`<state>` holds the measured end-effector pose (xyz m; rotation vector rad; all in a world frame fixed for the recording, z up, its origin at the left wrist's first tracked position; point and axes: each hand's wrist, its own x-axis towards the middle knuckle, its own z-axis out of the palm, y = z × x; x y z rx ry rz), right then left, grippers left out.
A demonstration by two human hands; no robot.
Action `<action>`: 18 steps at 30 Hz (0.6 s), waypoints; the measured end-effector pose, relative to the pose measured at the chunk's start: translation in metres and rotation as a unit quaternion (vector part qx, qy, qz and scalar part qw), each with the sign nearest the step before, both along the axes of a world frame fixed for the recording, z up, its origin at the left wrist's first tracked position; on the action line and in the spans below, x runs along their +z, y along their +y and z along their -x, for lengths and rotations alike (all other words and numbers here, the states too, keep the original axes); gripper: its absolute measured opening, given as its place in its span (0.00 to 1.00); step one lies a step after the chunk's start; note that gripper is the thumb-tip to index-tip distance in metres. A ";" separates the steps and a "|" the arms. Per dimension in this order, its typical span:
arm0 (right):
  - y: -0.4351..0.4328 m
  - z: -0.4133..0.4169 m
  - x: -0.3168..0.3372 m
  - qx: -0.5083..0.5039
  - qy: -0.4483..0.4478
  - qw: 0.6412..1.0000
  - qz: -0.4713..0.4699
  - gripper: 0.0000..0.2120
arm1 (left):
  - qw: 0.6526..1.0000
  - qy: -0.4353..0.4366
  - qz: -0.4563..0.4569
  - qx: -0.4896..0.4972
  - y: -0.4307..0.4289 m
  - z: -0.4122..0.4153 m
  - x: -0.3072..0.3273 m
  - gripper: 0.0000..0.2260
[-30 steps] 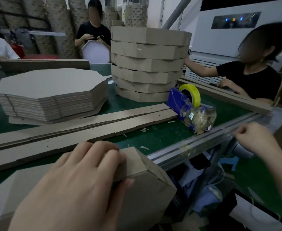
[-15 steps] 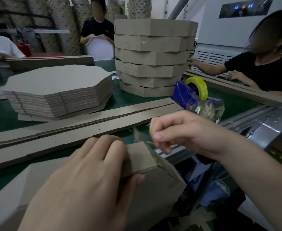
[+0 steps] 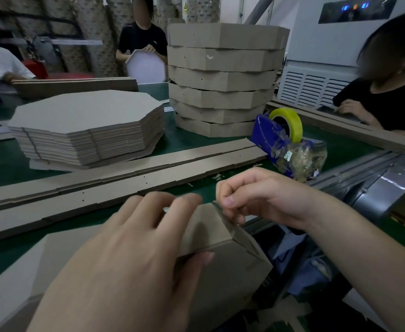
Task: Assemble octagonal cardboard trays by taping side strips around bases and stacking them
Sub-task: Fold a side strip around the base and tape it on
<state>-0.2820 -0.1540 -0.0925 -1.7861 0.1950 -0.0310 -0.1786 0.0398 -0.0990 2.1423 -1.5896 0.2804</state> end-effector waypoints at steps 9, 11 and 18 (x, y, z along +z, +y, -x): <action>0.002 0.003 -0.003 -0.008 0.040 0.998 0.050 0.11 | 0.992 -0.124 0.023 -0.014 0.007 0.002 -0.002 0.21; 0.001 0.003 -0.003 -0.007 0.069 0.996 0.050 0.13 | 0.992 -0.122 0.021 -0.016 0.006 0.002 -0.002 0.21; -0.009 0.002 -0.001 0.009 0.240 0.962 0.128 0.26 | 0.992 -0.124 0.033 -0.019 0.006 0.004 -0.004 0.21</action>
